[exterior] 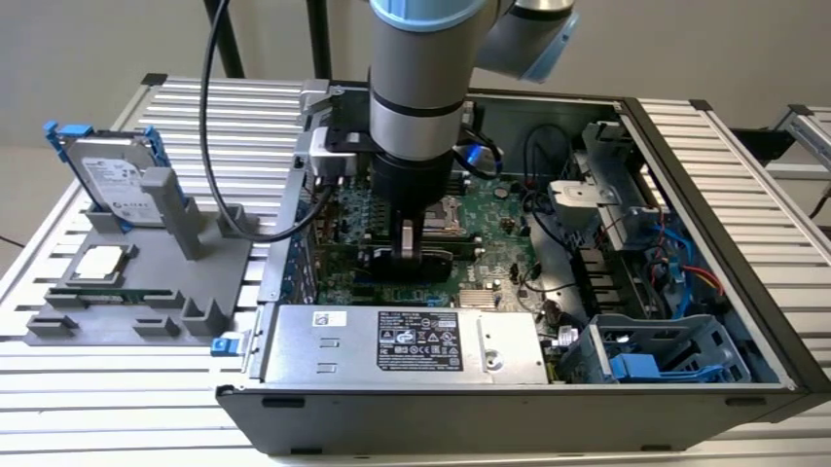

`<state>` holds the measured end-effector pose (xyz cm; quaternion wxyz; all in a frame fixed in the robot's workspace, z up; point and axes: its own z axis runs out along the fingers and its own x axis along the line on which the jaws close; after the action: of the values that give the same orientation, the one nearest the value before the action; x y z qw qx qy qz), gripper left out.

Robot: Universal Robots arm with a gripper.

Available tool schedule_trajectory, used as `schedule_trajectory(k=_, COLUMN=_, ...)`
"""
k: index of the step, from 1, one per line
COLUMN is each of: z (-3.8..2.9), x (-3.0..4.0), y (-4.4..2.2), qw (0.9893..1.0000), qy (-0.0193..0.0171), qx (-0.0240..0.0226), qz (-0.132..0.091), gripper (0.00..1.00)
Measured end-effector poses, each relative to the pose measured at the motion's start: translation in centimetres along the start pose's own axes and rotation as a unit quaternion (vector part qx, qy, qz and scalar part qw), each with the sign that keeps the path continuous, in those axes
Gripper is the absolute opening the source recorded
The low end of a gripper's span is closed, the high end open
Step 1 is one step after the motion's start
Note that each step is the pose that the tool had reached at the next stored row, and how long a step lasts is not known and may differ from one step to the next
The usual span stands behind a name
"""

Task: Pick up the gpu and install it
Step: 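Insert the gpu into the slot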

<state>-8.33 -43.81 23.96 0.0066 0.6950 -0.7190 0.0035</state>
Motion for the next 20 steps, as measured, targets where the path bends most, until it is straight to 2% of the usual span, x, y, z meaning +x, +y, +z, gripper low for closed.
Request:
schedule_trajectory(k=13, z=0.14, x=-0.01, y=-0.01, qw=1.0, qy=-0.0001, qx=0.0003, qz=0.0, gripper=0.0)
schedule_trajectory(k=15, z=0.22, x=-0.02, y=-0.02, qw=1.0, qy=-0.0011, qx=0.0008, qz=0.0, gripper=0.0)
schedule_trajectory(k=16, z=0.19, x=-0.02, y=-0.02, qw=1.0, qy=-0.0008, qx=0.0006, qz=0.0, gripper=1.0)
schedule_trajectory(k=20, z=0.13, x=0.0, y=-0.02, qw=1.0, qy=-0.0001, qx=0.0002, qz=0.0, gripper=1.0)
